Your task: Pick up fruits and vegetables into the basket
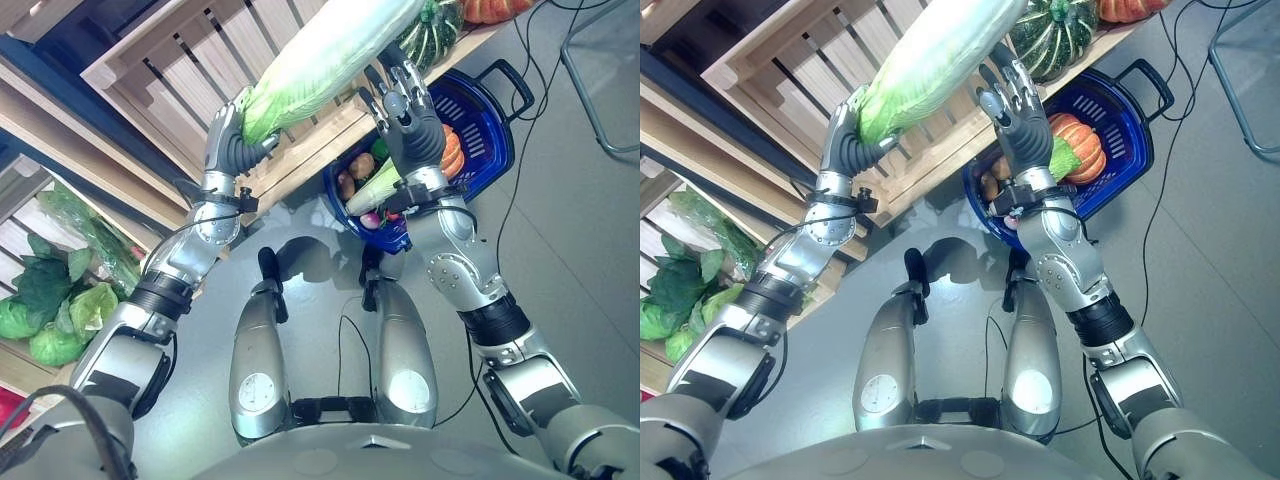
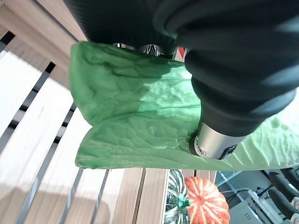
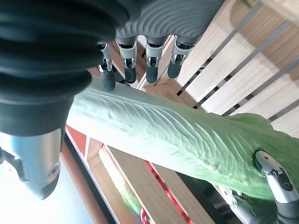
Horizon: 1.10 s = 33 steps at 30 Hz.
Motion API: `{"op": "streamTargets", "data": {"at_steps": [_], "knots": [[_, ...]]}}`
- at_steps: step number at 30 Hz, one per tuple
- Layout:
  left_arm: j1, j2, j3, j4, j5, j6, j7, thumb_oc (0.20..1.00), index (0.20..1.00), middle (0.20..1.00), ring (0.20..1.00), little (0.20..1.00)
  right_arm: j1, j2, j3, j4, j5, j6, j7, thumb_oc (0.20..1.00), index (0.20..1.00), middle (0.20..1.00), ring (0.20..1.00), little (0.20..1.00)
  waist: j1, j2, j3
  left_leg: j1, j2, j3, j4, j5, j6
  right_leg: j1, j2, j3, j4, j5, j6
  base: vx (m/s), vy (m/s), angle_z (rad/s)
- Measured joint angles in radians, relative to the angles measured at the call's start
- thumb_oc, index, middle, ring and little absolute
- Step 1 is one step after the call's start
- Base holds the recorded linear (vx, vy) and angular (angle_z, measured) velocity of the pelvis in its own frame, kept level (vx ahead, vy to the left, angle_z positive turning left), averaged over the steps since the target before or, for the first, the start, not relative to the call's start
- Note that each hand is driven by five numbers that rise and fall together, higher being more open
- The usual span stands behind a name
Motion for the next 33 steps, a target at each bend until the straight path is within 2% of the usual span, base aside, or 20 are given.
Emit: {"op": "streamTargets", "data": {"at_steps": [9, 14, 20, 27, 33], "knots": [[-0.002, 0.016, -0.042, -0.031, 0.168, 0.061, 0.077, 0.2, 0.2, 0.2, 0.2, 0.2, 0.003, 0.012, 0.006, 0.028, 0.092, -0.013, -0.06, 1.0, 1.0, 1.0, 1.0, 1.0, 0.0, -0.019, 0.002, 0.005, 0.0, 0.0, 0.0, 0.0, 0.0, 0.005, 0.0, 0.0, -0.002, 0.0, 0.0, 0.0, 0.0, 0.0], [-0.001, 0.01, -0.068, -0.038, 0.181, 0.103, 0.092, 0.2, 0.2, 0.2, 0.2, 0.2, 0.003, 0.037, 0.009, 0.066, 0.113, -0.024, -0.081, 1.0, 1.0, 1.0, 1.0, 1.0, 0.004, -0.022, 0.002, 0.007, 0.0, 0.0, -0.001, 0.0, 0.0, 0.009, 0.001, -0.001, -0.006, 0.0, 0.0, 0.0, 0.0, 0.0], [-0.001, 0.002, -0.075, -0.063, 0.216, 0.107, 0.136, 0.2, 0.2, 0.2, 0.2, 0.2, 0.003, 0.036, 0.008, 0.065, 0.138, -0.05, -0.074, 1.0, 1.0, 1.0, 1.0, 1.0, 0.007, -0.023, 0.002, 0.016, 0.001, -0.009, -0.003, -0.001, -0.001, 0.029, 0.002, -0.014, -0.017, 0.001, 0.001, 0.0, -0.018, 0.03], [0.001, -0.022, -0.077, -0.076, 0.146, 0.144, 0.123, 0.2, 0.2, 0.2, 0.2, 0.2, -0.003, 0.037, 0.009, 0.063, 0.131, -0.059, -0.061, 1.0, 1.0, 1.0, 1.0, 1.0, 0.013, -0.025, 0.002, 0.02, 0.001, -0.017, -0.003, -0.003, -0.001, 0.042, 0.003, -0.023, -0.026, 0.001, 0.002, 0.0, -0.016, 0.02], [0.004, -0.06, -0.077, -0.076, 0.054, 0.17, 0.123, 0.2, 0.2, 0.2, 0.2, 0.2, -0.007, 0.039, 0.008, 0.039, 0.041, -0.053, -0.055, 1.0, 1.0, 1.0, 1.0, 1.0, 0.014, -0.03, 0.003, 0.033, 0.002, -0.018, -0.003, -0.005, -0.002, 0.06, 0.005, -0.024, -0.033, 0.002, 0.003, 0.0, 0.0, 0.0]]}}
